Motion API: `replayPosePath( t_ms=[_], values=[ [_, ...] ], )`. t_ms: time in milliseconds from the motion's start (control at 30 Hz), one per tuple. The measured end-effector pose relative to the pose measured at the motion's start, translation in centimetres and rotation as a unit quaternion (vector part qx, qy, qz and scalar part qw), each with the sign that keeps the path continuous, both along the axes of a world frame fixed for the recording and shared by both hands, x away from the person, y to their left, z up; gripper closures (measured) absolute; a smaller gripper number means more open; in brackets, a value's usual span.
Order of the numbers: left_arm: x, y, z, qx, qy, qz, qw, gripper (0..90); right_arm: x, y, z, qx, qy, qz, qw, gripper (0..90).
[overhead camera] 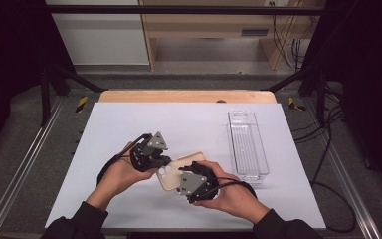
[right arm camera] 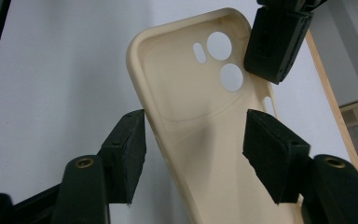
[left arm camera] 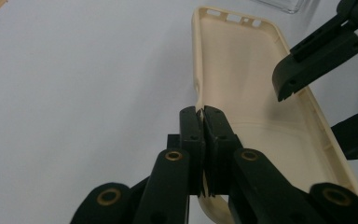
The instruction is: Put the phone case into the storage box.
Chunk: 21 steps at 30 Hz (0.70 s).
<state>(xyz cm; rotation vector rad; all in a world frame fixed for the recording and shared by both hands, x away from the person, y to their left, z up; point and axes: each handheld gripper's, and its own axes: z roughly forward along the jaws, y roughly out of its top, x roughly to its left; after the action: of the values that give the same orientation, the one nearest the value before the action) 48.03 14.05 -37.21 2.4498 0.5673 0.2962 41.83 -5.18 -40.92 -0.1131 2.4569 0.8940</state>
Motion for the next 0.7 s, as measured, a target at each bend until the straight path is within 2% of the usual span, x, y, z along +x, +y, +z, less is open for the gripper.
replayPosePath(
  t_ms=[533, 567, 700],
  values=[
    [-0.07, 0.18, 0.27, -0.001, 0.001, -0.008, 1.0, 87.6, -0.58, -0.19, -0.64, -0.029, 0.001, 0.024, 0.9993, 60.4],
    [-0.07, 0.2, 0.28, 0.0, 0.001, -0.008, 1.0, 87.6, -0.57, -0.24, -0.67, -0.035, -0.006, 0.031, 0.9989, 62.9],
    [-0.09, 0.28, 0.27, 0.001, 0.002, -0.009, 1.0, 87.6, -0.68, -0.35, -0.73, -0.036, -0.005, 0.033, 0.9988, 66.6]
  ],
)
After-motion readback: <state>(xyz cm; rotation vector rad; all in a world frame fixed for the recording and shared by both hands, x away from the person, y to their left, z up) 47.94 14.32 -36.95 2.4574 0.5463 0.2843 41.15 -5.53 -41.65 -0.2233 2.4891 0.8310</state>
